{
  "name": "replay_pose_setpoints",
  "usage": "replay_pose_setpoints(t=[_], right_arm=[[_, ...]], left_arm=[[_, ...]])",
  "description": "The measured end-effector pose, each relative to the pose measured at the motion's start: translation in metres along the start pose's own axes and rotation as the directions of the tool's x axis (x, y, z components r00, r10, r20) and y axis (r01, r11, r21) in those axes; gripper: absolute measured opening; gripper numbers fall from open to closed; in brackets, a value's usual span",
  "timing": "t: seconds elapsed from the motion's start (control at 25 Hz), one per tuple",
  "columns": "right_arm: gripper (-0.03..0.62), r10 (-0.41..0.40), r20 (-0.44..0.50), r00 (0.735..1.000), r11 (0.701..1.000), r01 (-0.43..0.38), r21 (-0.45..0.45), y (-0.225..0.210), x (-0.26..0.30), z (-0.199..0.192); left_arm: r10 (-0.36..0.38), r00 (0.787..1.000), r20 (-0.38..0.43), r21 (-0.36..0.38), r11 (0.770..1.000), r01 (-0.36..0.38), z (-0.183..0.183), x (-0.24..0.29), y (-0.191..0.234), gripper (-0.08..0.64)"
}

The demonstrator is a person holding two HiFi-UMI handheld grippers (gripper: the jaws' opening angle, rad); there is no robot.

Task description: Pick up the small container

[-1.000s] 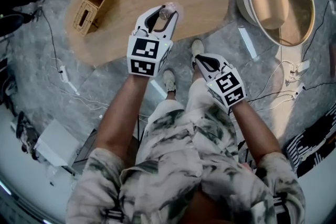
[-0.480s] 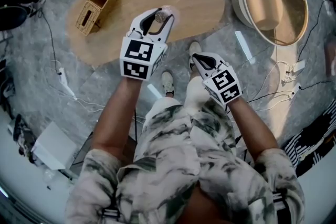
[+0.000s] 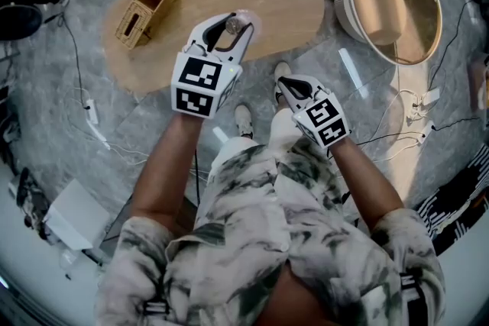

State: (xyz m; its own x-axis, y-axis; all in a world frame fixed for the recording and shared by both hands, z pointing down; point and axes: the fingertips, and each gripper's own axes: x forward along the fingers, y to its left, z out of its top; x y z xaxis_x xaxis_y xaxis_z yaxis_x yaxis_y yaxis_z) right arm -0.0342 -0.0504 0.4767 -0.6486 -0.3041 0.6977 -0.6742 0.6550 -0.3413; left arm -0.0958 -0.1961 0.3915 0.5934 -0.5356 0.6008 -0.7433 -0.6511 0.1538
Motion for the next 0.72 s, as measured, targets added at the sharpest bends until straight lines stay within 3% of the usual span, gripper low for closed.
replay_pose_setpoints(t=[0.72], right_arm=[[0.021, -0.027, 0.037, 0.999, 0.999, 0.028, -0.033, 0.021, -0.022, 0.017]], left_arm=[[-0.046, 0.999, -0.006, 0.03, 0.998, 0.046, 0.021, -0.043, -0.022, 0.152]])
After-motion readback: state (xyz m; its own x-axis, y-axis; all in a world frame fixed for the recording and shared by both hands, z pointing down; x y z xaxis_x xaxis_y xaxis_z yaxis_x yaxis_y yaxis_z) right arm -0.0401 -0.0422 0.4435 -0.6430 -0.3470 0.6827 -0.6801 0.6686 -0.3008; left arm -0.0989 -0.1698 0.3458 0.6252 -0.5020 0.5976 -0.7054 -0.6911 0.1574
